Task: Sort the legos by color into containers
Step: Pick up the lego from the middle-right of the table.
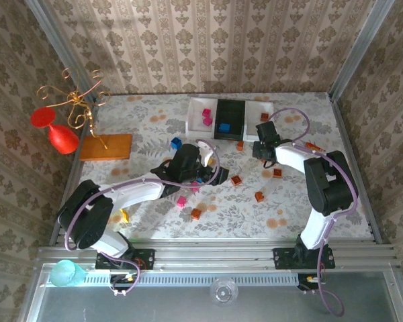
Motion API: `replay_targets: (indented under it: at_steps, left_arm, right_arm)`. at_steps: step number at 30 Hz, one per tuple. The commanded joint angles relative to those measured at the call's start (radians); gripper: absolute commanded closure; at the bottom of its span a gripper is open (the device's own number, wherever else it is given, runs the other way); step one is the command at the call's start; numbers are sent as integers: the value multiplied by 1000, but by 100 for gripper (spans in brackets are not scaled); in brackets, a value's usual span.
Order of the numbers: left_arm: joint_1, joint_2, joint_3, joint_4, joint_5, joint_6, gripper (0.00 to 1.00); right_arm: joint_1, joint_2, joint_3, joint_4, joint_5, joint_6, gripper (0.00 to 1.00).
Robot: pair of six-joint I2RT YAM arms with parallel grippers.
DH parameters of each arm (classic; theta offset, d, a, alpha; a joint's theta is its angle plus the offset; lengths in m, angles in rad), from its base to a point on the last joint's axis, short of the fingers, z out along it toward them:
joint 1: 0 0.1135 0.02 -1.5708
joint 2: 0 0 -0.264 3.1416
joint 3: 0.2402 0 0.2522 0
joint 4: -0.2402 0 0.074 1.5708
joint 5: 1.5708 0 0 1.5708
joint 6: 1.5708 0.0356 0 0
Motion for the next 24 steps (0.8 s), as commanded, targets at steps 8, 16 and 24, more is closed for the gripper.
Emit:
replay_targets:
  at_steps: [8, 16, 24]
  left_arm:
    - [-4, -58, -29, -7, -100, 57, 14]
    - [-1, -4, -3, -37, -105, 83, 13]
    - [8, 62, 18, -48, -79, 71, 13]
  right_arm:
    - [-5, 18, 22, -56, 39, 4, 56]
    - [-1, 20, 23, -95, -87, -44, 57]
    - [8, 32, 54, -142, -87, -50, 59]
